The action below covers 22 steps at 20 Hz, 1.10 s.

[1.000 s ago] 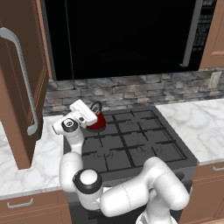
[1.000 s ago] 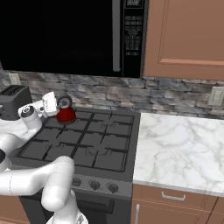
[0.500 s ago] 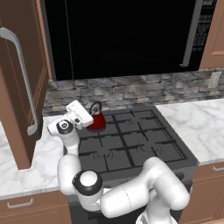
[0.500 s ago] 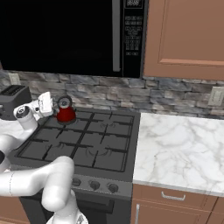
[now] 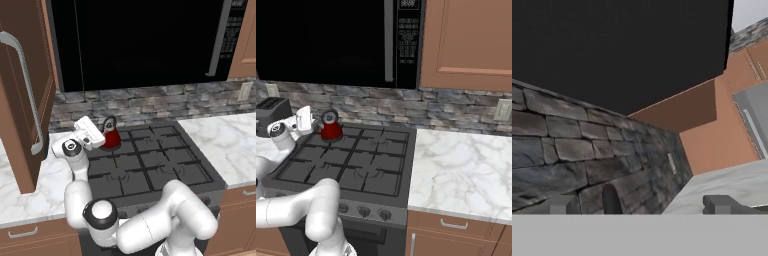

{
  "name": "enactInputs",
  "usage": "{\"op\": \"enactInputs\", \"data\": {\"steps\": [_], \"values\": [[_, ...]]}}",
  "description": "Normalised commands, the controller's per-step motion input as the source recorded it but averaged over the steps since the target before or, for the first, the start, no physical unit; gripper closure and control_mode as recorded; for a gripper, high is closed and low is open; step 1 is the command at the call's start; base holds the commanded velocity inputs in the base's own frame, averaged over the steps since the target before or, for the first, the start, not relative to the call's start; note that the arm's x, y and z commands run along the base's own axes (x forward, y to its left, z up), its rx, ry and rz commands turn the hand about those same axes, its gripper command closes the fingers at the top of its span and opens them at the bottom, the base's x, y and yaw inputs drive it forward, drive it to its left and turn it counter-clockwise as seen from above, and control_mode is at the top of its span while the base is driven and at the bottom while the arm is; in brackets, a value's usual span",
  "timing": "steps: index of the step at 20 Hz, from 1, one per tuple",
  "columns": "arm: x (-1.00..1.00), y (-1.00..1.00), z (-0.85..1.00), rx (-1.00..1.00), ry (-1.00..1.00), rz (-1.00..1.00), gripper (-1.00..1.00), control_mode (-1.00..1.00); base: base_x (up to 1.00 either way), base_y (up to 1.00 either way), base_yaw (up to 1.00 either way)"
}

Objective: Pick the kettle from the cabinet and place it on a stove burner. Then pick the pot from the counter and place it on another stove burner. Finally, turn both burners on.

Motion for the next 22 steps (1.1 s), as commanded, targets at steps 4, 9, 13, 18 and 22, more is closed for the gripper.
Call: {"op": "enactInputs", "data": {"steps": [4, 9, 13, 18, 22], "values": [[-0.25, 0.00, 0.11, 0.00, 0.00, 0.00, -1.00, -1.00, 0.00, 0.00, 0.00], [-0.22, -0.01, 0.23, 0.01, 0.00, 0.00, -1.00, -1.00, 0.00, 0.00, 0.00], [-0.16, -0.07, 0.25, 0.01, 0.01, 0.00, -1.00, -1.00, 0.00, 0.00, 0.00], [-0.14, -0.16, 0.26, 0.07, 0.03, 0.00, -1.00, -1.00, 0.00, 0.00, 0.00], [-0.18, -0.16, 0.17, 0.12, 0.02, 0.00, -1.00, -1.00, 0.00, 0.00, 0.00]]}}
